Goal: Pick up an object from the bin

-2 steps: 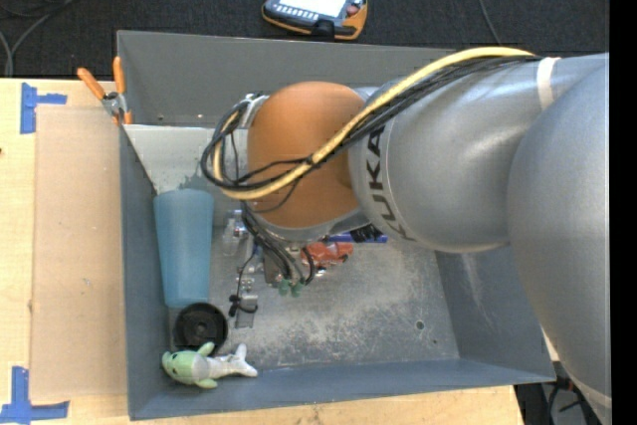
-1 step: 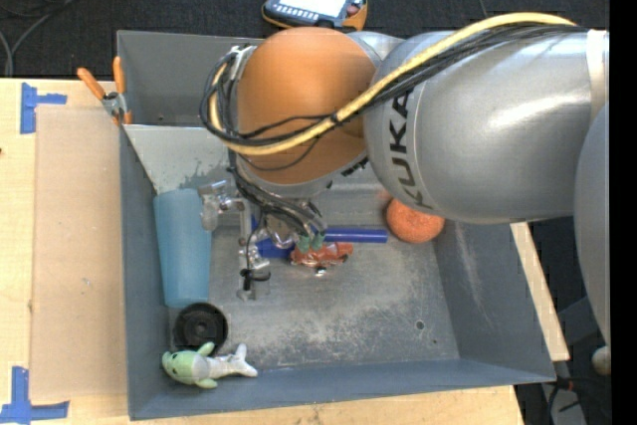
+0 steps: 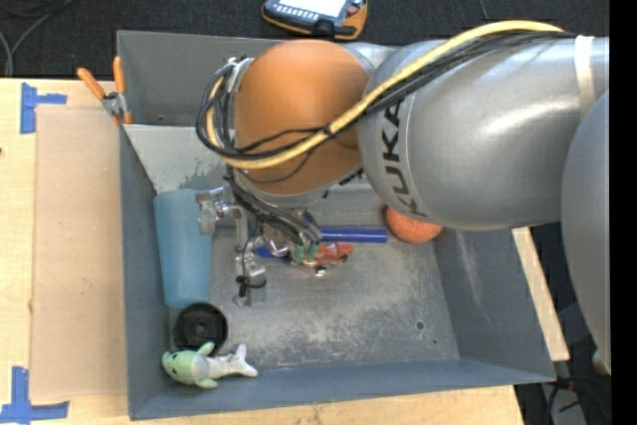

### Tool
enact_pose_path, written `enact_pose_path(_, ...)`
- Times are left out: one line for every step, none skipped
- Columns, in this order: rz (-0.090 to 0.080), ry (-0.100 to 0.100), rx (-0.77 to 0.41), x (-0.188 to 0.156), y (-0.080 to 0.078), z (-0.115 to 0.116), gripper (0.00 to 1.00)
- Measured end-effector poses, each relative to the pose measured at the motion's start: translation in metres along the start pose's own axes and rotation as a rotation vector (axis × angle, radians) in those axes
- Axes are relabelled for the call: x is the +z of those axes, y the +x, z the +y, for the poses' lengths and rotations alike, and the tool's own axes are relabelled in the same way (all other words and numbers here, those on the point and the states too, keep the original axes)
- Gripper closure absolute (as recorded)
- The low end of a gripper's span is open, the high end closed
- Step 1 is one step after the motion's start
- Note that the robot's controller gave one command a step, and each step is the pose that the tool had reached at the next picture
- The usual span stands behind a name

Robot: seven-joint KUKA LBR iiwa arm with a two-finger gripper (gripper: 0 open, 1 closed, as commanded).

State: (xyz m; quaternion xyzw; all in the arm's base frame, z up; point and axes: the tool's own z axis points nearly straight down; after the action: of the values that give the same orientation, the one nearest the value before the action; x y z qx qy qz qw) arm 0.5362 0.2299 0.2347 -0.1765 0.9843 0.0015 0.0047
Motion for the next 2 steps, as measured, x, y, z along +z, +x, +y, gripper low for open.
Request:
enact_pose_path(0.005, 0.0, 0.136, -0.03, -0.007, 0.003, 0.0)
enact_pose_path(0.016, -0.002, 0.028, 0.038, 0.027, 0.016, 0.0)
